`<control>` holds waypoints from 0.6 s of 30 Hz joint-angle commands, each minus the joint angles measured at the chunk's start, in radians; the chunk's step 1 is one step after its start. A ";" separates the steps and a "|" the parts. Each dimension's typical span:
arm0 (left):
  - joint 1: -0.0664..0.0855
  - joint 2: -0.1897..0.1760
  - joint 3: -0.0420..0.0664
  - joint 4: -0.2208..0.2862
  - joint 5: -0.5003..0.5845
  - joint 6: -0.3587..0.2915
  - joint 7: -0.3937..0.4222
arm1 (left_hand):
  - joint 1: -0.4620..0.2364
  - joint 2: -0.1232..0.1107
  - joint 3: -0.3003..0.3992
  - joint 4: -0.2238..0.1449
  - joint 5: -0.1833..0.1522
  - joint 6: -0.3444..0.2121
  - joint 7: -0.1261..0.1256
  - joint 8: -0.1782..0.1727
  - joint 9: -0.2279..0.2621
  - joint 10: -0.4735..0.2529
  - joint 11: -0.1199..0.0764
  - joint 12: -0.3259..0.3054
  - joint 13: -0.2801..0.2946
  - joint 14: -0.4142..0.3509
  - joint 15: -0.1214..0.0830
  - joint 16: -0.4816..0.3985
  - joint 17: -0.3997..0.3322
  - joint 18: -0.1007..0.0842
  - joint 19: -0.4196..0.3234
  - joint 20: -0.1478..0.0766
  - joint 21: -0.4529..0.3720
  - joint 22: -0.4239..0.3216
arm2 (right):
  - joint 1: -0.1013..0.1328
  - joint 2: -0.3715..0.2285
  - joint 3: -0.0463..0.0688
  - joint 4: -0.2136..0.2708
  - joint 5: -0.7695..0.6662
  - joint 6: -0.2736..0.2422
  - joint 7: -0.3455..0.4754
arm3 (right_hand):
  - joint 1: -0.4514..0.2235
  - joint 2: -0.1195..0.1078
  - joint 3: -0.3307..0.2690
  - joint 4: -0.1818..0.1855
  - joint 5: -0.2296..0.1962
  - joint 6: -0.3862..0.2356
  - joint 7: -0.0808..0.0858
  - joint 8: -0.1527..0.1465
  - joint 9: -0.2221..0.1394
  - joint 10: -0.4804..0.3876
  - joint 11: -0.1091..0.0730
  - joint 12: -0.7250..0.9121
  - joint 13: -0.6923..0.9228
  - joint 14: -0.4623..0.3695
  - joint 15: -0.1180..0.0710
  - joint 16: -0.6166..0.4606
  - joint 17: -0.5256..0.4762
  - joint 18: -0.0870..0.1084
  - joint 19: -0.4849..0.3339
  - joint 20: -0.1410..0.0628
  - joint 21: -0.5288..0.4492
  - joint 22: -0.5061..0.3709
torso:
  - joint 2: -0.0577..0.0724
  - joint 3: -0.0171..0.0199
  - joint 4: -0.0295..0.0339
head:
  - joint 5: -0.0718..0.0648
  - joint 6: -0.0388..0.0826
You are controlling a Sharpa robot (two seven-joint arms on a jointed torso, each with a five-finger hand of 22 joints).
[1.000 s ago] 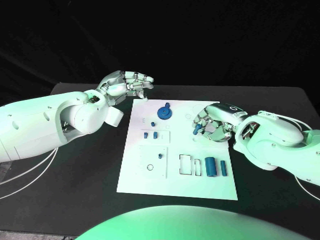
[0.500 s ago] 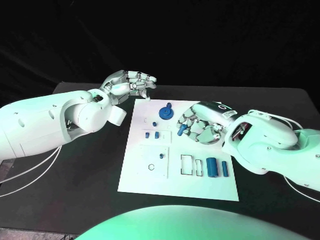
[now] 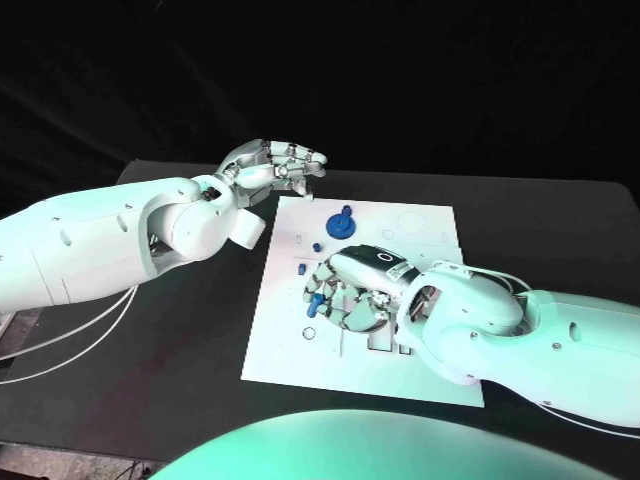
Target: Assemble the parts on the task board
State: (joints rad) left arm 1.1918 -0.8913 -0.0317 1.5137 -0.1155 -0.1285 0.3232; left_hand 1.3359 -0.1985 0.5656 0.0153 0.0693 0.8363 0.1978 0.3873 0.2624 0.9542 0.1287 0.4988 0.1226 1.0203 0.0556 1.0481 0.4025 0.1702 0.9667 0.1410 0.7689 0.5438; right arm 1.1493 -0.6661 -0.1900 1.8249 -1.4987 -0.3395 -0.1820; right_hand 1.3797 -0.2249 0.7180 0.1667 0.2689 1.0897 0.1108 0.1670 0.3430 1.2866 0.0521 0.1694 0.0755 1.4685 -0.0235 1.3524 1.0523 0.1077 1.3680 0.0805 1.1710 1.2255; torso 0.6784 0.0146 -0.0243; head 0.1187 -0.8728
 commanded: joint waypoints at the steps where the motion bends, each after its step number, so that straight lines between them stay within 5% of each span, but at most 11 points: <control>1: 0.000 0.004 0.000 0.000 0.000 0.019 0.008 | 0.004 0.003 -0.006 0.000 -0.003 -0.008 0.001 0.007 0.001 -0.003 0.000 0.004 0.000 -0.009 0.000 -0.003 -0.001 0.013 -0.001 0.007 -0.006 -0.001 | -0.012 0.008 -0.001 -0.014 -0.023 0.029 0.022 | 0.001 0.009 0.000 -0.005 -0.001 -0.001 0.004 0.087 0.082 -0.001 -0.005 -0.003 0.000 0.010 -0.007 0.000 -0.001 -0.006 -0.002 -0.006 -0.003 -0.001 | 0.000 -0.0007 -0.0011 | 0.010 0.000; 18: 0.000 0.008 -0.001 -0.001 0.000 0.022 0.006 | 0.004 0.004 -0.006 0.001 -0.003 -0.009 0.001 0.008 0.001 -0.004 0.000 0.005 0.000 -0.010 0.000 -0.003 -0.001 0.013 -0.001 0.007 -0.007 -0.001 | -0.060 0.053 -0.007 -0.060 -0.061 0.053 0.002 | -0.004 0.010 0.000 -0.010 -0.002 -0.006 0.006 0.090 0.085 -0.002 -0.003 -0.005 -0.001 0.009 -0.006 -0.001 -0.004 -0.005 -0.005 -0.006 -0.010 -0.006 | 0.001 -0.0004 0.0001 | 0.025 0.000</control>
State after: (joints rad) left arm 1.1917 -0.8852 -0.0327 1.5108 -0.1153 -0.1242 0.3233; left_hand 1.3359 -0.1985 0.5657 0.0153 0.0693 0.8363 0.1978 0.3917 0.2623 0.9543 0.1286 0.4988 0.1226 1.0203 0.0556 1.0481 0.4025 0.1702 0.9667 0.1411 0.7689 0.5439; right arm 1.0907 -0.6156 -0.1971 1.7679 -1.5306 -0.3107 -0.1737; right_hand 1.3755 -0.2270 0.7190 0.1622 0.2664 1.0838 0.1128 0.1670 0.3446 1.2882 0.0539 0.1694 0.0758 1.4684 -0.0235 1.3524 1.0499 0.1078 1.3642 0.0768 1.1667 1.2205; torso 0.6794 0.0146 -0.0244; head 0.1427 -0.8728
